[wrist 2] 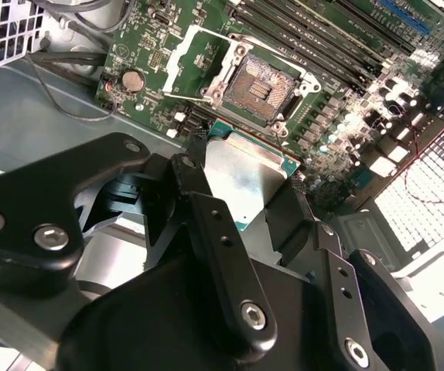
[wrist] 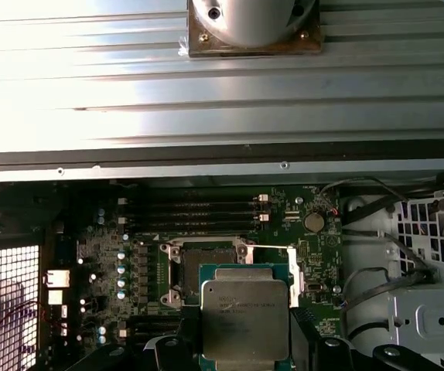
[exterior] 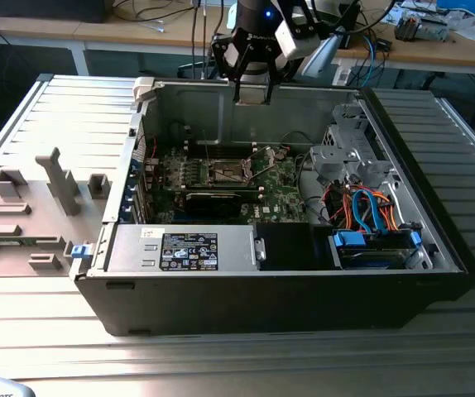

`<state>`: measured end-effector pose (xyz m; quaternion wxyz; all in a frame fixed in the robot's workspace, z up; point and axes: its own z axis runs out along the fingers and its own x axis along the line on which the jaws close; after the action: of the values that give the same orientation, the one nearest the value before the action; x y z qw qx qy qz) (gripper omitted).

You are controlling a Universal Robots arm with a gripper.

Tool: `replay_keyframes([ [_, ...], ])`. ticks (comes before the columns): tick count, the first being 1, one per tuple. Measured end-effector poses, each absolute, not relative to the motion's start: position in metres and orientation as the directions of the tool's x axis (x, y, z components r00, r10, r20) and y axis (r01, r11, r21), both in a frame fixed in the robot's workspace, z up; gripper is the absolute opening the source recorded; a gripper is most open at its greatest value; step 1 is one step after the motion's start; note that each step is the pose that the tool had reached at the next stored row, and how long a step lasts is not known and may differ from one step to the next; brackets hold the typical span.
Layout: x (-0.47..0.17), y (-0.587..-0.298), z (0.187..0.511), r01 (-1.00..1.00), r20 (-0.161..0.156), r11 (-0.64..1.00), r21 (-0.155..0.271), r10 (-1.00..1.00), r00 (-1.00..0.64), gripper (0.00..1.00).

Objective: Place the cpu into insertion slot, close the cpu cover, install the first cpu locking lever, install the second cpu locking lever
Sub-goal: 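Place the cpu into insertion slot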

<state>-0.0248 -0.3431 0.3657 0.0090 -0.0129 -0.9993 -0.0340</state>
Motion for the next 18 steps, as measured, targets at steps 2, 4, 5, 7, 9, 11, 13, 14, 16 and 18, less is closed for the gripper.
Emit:
replay_keyframes([
  [2,-0.0248,-0.3431,0.3654,0.026,0.019,0.997,0.068,0.025,-1.000,0.54],
  [4,-0.0248,-0.3431,0.3638,0.026,0.019,0.997,0.067,0.025,-1.000,0.54],
  [5,-0.0248,-0.3431,0.3625,0.026,0.019,0.997,0.067,0.025,-1.000,0.54],
  [7,-0.0249,-0.3431,0.3622,0.026,0.019,0.997,0.067,0.025,-1.000,0.54],
  [9,-0.0249,-0.3431,0.3618,0.026,0.019,0.997,0.067,0.025,-1.000,0.54],
  [11,-0.0249,-0.3431,0.3611,0.026,0.019,0.997,0.066,0.025,-1.000,0.54],
  [13,-0.0248,-0.3431,0.3608,0.026,0.019,0.997,0.066,0.025,-1.000,0.54],
  [14,-0.0249,-0.3431,0.3606,0.026,0.019,0.997,0.066,0.025,-1.000,0.54],
  [16,-0.0248,-0.3431,0.3603,0.026,0.019,0.997,0.066,0.025,-1.000,0.54],
  [18,-0.0248,-0.3431,0.3598,0.026,0.019,0.997,0.066,0.025,-1.000,0.54],
])
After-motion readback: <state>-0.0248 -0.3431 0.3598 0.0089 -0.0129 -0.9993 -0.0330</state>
